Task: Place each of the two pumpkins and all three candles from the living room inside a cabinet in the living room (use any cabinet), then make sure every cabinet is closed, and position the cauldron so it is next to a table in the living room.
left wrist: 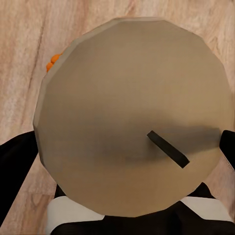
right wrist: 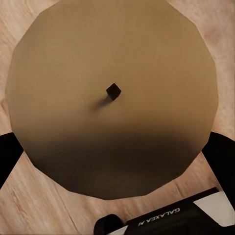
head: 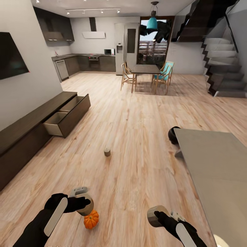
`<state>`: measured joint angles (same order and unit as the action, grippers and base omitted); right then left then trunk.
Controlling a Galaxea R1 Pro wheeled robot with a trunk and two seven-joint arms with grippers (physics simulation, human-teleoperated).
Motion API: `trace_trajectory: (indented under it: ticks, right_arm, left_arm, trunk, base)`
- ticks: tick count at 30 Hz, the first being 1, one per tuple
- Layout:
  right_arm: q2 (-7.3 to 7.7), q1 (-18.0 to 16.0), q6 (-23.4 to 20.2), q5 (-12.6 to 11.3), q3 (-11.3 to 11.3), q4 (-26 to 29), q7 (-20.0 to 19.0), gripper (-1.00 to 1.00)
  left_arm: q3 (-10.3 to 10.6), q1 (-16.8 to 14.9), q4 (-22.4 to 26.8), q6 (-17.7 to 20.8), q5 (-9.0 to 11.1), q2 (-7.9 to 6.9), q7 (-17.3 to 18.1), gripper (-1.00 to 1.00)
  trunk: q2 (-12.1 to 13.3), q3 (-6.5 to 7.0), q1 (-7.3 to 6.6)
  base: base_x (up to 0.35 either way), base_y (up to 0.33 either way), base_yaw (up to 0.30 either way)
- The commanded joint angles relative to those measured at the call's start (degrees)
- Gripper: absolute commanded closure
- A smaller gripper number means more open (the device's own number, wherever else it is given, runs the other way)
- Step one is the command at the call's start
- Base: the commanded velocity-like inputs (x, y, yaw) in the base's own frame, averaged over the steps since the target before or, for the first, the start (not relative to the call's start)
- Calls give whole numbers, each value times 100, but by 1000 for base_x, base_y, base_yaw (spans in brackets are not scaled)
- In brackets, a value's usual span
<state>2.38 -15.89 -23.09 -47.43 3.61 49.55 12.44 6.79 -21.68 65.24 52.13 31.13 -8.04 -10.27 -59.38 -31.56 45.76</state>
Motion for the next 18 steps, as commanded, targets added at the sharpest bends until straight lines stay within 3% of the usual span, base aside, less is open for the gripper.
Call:
trace_trajectory:
  ticks: [1,5,13,18]
  right_arm:
    - [8,-1,-2,-64,25,12,56,100]
    - [8,-1,-2,-60,26,11,51,100]
    - [8,-1,-2,-56,29,11,48,100]
    - [8,-1,-16,-56,31,11,46,100]
  left_arm:
    - [16,-4,6,16,63,-5,-63,100]
    - [11,-5,6,11,68,-4,-63,100]
    - [14,-10,6,8,68,-4,-64,100]
    - [13,-9,6,10,66,-6,-63,100]
  trunk:
    - [-4,-8,1]
    - [-4,-16,1]
    - [-4,-18,1]
    - [-4,-18,1]
  base:
    - [98,-149,272]
    - [127,-118,227]
    - [171,-175,48]
    - [164,-162,181]
